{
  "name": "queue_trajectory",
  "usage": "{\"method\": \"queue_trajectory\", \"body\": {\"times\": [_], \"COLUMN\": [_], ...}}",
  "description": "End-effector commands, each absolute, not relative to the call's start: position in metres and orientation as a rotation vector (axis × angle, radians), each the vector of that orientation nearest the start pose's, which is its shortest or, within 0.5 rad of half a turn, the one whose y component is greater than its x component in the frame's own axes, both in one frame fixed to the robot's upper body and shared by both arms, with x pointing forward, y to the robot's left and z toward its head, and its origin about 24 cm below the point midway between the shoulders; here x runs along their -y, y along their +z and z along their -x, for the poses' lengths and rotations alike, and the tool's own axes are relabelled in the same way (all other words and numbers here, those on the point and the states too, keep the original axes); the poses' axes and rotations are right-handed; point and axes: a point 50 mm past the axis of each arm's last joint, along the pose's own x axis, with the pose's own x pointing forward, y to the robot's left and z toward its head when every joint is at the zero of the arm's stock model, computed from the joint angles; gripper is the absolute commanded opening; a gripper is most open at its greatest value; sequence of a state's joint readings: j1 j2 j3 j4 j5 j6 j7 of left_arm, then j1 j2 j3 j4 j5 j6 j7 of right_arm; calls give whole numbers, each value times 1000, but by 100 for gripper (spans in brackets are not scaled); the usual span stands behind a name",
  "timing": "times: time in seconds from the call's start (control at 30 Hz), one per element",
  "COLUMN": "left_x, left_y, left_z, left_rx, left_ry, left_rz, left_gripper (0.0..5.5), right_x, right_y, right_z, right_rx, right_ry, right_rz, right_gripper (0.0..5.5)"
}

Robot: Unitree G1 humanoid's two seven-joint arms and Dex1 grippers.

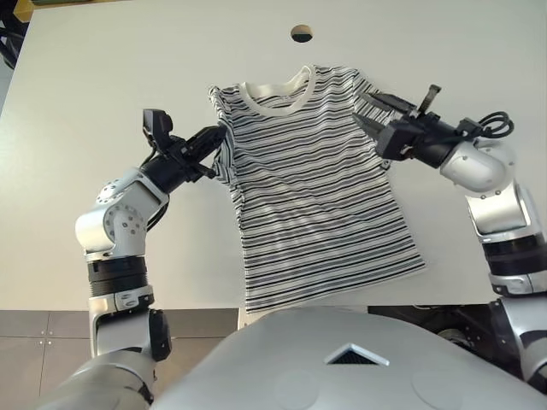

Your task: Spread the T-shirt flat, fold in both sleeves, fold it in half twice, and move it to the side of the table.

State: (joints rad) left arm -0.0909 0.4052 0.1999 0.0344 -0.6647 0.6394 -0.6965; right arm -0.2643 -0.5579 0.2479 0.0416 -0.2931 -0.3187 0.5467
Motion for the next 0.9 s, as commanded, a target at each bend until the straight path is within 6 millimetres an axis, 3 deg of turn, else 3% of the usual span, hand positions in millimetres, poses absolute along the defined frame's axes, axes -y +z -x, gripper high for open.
{"method": "queue_trajectory", "body": {"times": [0.03, 0.23, 0.43, 0.5, 0.7, 0.9], "left_x": [-198, -184, -175, -174, -174, -174], "left_y": [49, 42, 37, 35, 35, 36], "left_z": [-260, -266, -267, -267, -267, -264], "left_rx": [-355, -373, -387, -392, -391, -385], "left_ry": [-627, -605, -619, -608, -599, -608], "left_rz": [512, 539, 561, 574, 585, 582], "left_gripper": [13, 13, 112, 124, 124, 124], "right_x": [166, 192, 204, 206, 198, 199], "right_y": [94, 77, 63, 57, 34, 20], "right_z": [-298, -326, -349, -355, -356, -351], "right_rx": [169, 12, -120, -185, -342, -444], "right_ry": [718, 600, 557, 540, 569, 535], "right_rz": [933, 725, 553, 500, 314, 270], "right_gripper": [134, 134, 221, 224, 224, 224]}}
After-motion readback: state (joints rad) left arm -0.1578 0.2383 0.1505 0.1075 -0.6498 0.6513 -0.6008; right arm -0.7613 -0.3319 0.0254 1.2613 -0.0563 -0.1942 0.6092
